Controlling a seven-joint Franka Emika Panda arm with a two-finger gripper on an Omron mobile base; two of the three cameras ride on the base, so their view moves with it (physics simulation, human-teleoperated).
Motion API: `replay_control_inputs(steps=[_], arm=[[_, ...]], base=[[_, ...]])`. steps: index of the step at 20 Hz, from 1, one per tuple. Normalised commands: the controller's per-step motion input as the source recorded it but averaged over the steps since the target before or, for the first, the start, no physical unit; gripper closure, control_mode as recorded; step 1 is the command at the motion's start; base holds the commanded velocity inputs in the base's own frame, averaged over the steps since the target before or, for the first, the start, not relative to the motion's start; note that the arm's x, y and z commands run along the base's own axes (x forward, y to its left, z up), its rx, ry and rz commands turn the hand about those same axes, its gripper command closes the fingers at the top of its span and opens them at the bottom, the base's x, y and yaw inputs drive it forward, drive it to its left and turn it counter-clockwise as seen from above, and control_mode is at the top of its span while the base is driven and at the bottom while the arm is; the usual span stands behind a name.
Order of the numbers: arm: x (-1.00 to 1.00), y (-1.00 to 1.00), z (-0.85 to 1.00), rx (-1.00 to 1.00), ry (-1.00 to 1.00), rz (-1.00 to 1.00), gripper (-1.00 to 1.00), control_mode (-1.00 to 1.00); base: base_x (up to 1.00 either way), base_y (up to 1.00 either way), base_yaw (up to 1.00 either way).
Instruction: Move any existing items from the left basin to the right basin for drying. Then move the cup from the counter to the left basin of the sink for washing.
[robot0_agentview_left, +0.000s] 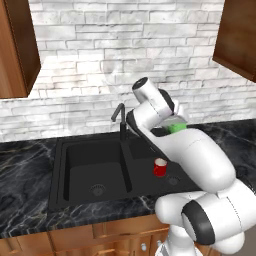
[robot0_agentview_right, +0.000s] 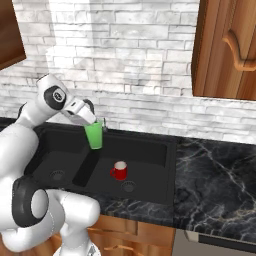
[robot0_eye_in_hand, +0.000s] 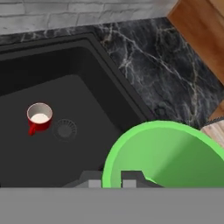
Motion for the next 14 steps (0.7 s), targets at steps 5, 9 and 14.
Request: replay_control_inputs(steps=[5, 9, 14], arm=[[-0.01, 0.52, -0.17, 0.00, 0.07, 0.01, 1.00, -1.00], [-0.02, 0.51, -0.20, 0.00, 0.07, 0.00, 1.00, -1.00], [-0.05, 0.44, -0.19, 0.00, 0.05, 0.01, 1.00, -1.00]], base=[[0.00, 0.00, 0.00], [0.00, 0.00, 0.00], [0.00, 0.00, 0.00]])
